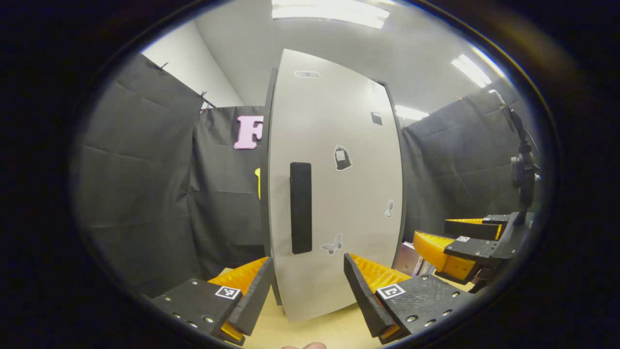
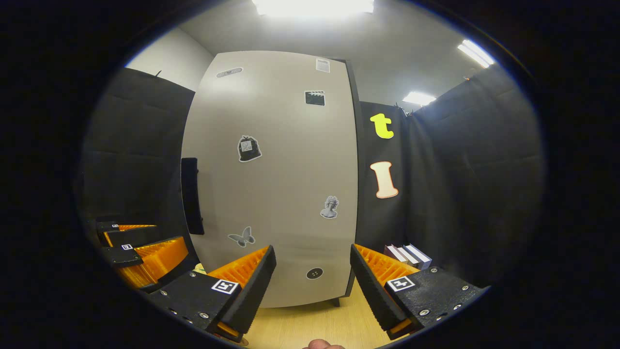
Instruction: Open the cabinet door with the right hand, grasp the bottle in the cabinet with the left hand and place it on the coaster, then close the cabinet door with the right hand.
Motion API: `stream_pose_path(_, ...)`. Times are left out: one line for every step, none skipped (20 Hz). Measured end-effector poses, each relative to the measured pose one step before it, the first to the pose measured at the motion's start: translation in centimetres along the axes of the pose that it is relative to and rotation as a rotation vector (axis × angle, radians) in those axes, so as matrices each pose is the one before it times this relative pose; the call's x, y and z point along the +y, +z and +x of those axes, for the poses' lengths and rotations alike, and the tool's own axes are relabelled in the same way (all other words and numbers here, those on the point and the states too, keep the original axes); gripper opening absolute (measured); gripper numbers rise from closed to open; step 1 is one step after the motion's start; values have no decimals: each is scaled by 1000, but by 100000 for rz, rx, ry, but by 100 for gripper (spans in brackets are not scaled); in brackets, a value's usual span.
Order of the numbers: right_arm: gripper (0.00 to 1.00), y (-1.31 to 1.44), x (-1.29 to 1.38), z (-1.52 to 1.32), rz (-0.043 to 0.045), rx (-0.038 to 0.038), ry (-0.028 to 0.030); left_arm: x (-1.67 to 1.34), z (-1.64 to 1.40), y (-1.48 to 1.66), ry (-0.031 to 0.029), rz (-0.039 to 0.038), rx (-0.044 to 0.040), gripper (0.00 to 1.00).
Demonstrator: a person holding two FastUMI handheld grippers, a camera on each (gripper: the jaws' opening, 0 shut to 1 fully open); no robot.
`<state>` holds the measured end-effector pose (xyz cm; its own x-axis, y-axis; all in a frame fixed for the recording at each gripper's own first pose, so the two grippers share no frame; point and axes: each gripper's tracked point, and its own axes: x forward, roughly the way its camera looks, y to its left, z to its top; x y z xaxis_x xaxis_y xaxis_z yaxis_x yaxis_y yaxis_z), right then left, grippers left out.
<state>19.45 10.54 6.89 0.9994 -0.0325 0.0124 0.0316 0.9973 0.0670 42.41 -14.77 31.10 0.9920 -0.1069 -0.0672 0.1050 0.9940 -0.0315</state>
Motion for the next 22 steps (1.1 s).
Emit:
stream_pose_path(95,-171,-212,34,749,471,-228,42,-79,-39,116,273,245,86)
stream_pose_path(95,-106,-161,3,693,460,-88,117,-25,-7,557,473,221,86)
stream_pose_path(95,122,-39,9,1039,-16,215,244,-113,46,1444,575,-297,84)
stream_pose_path(95,137,-4,20,1107,-274,239,390,54,204,1563,411,-798,86)
stream_pose_path(95,252,65,-17,432,-473,402,-133,36,-10,-439,-23,-570,86)
stream_pose_path(95,365,58,-109,-116,-903,159,-307,133,-75,-1144,-249,-144,84)
stream_pose_path(95,203,-36,-157,-296,-835,-51,-143,109,-159,-299,125,18,84)
stream_pose_path(95,153,12,-32,-372,-611,-238,68,136,-61,127,261,-140,84)
stream_pose_path(95,-38,87,62,38,-251,463,-12,61,-8,-311,-182,-94,84)
stream_pose_path(95,-107,79,-17,299,190,537,-144,-40,132,-155,-419,-450,84)
stream_pose_path(95,-132,3,-23,283,214,253,-78,-11,140,44,-303,-378,86)
stream_pose_path(95,-67,-38,-6,350,154,21,-91,102,184,-340,-312,-683,84)
stream_pose_path(95,-37,7,-16,234,216,64,36,28,58,69,230,-360,86)
stream_pose_path(95,15,-130,-67,-152,106,-406,143,58,17,144,440,-121,86)
stream_pose_path(95,35,-137,34,-138,-55,-336,-12,-29,-80,-386,37,271,84)
stream_pose_path(95,76,127,43,98,-26,139,-6,19,-153,-155,-39,621,88)
stream_pose_path(95,-32,63,45,-223,216,-4,-15,-41,-129,-160,-192,489,87)
stream_pose_path(95,-73,11,22,-333,317,113,92,-33,57,344,-418,-159,86)
stream_pose_path(95,-138,79,14,-26,289,217,-32,-54,101,137,-527,-225,86)
stream_pose_path(95,-60,67,-18,460,277,219,0,-17,90,181,-400,-46,86)
stream_pose_path(95,-119,104,-45,710,78,331,-37,30,-24,118,-203,130,86)
stream_pose_path(95,62,24,-79,363,-109,218,-11,109,-57,-154,45,287,86)
